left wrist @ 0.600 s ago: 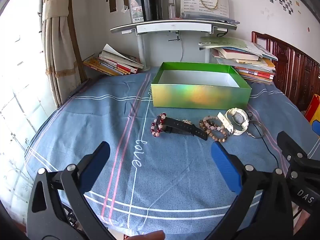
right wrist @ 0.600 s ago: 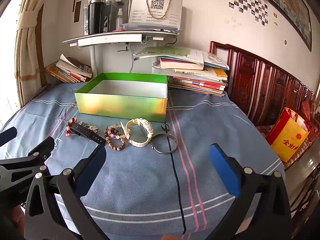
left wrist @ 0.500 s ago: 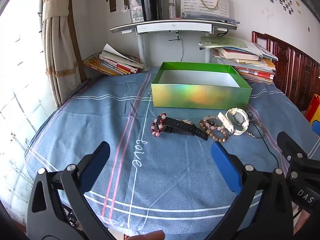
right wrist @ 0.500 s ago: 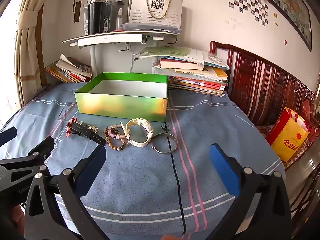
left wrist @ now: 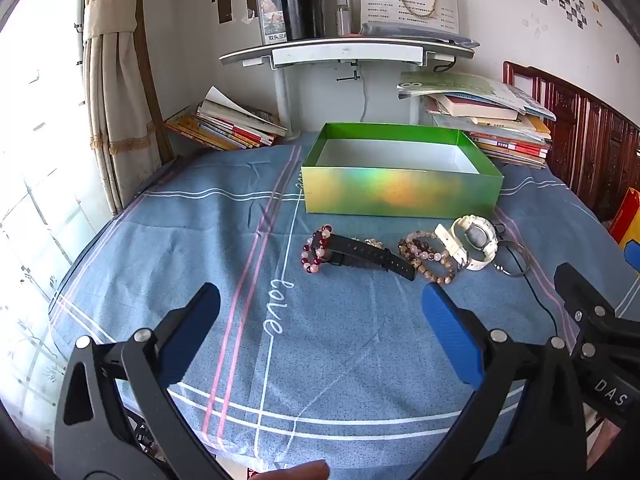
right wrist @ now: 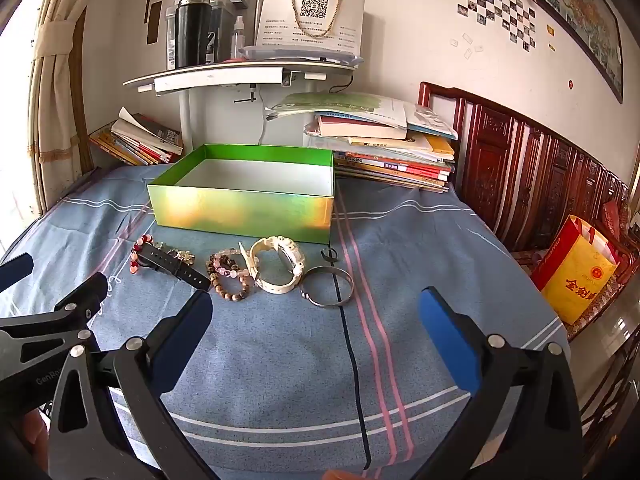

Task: Organize jewelry

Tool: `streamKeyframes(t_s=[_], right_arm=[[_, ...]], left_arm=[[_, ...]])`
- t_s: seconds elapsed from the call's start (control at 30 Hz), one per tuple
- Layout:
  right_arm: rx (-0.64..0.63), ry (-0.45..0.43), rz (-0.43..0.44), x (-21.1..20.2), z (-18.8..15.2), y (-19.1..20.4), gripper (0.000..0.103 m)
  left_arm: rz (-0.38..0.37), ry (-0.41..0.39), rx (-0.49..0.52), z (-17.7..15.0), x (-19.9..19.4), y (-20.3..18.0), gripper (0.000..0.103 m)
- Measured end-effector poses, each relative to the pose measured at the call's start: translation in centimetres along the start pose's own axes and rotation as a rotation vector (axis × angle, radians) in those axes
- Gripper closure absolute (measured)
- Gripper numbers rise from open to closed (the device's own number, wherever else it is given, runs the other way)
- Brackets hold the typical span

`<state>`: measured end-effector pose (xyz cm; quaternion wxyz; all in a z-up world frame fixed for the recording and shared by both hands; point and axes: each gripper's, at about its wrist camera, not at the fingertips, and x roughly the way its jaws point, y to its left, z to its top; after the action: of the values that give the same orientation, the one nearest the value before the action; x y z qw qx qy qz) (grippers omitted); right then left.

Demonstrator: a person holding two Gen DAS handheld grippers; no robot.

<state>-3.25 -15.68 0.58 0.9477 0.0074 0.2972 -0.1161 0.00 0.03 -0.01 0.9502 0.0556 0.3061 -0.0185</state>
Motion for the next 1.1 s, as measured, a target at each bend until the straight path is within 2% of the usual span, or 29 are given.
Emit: streamKeyframes(t_s=[1.1], right_arm=[[0.0,0.001,-0.001,-0.04,-0.09,-0.09,0.002]], left_arm=[[-0.001,0.005,-0.001,0.01,0.11,-0.18,0.004]])
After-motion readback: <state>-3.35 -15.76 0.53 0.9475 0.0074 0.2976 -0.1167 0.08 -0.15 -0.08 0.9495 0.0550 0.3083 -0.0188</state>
